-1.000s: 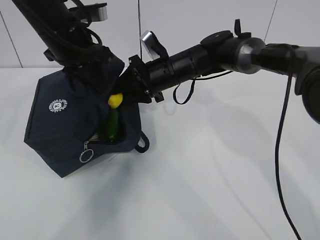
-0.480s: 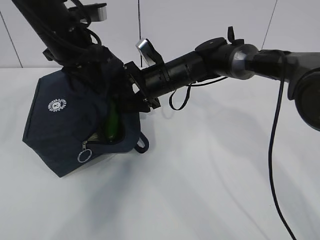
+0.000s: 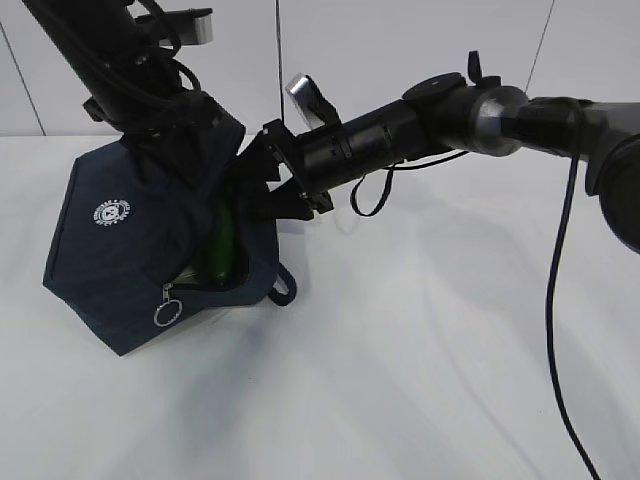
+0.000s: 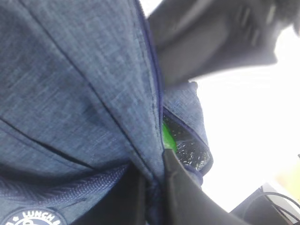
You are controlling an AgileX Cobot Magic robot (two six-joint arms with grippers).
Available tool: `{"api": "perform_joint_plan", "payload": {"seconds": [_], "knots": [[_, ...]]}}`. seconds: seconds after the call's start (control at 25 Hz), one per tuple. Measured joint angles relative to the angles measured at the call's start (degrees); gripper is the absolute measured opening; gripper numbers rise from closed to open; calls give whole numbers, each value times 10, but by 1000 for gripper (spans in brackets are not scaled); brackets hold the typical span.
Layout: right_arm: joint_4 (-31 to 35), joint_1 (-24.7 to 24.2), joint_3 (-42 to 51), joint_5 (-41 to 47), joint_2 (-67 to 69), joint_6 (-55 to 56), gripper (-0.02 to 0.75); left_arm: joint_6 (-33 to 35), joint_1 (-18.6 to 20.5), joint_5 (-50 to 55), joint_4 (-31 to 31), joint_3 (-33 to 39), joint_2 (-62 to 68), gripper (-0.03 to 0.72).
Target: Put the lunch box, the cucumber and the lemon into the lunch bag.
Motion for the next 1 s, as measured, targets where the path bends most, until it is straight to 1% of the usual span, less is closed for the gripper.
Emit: {"api": "perform_joint_plan", "payload": {"seconds": [0.12, 0.28, 0.4, 0.6, 0.68, 0.8, 0.84, 0.92, 1.0], "knots": [[-12, -15, 0, 0, 0, 0, 592, 0, 0, 2, 2, 0, 0, 17], [-77, -25, 0, -1, 0, 10, 589, 0, 0, 2, 6, 0, 0, 17], [-111, -25, 0, -1, 0, 13, 589, 0, 0, 2, 7, 0, 0, 17], [-115, -25, 0, -1, 3, 13, 586, 0, 0, 2, 8, 0, 0, 17], [-110, -21, 0, -1, 13, 13, 560, 0, 0, 3, 9, 0, 0, 17], [-104, -9, 0, -1, 24, 9, 461, 0, 0, 3, 9, 0, 0, 17], [-102, -5, 0, -1, 23, 6, 413, 0, 0, 4, 9, 0, 0, 17], [-98, 1, 0, -1, 23, 4, 300, 0, 0, 4, 11, 0, 0, 17], [-96, 1, 0, -1, 23, 3, 137, 0, 0, 4, 11, 0, 0, 17]]}}
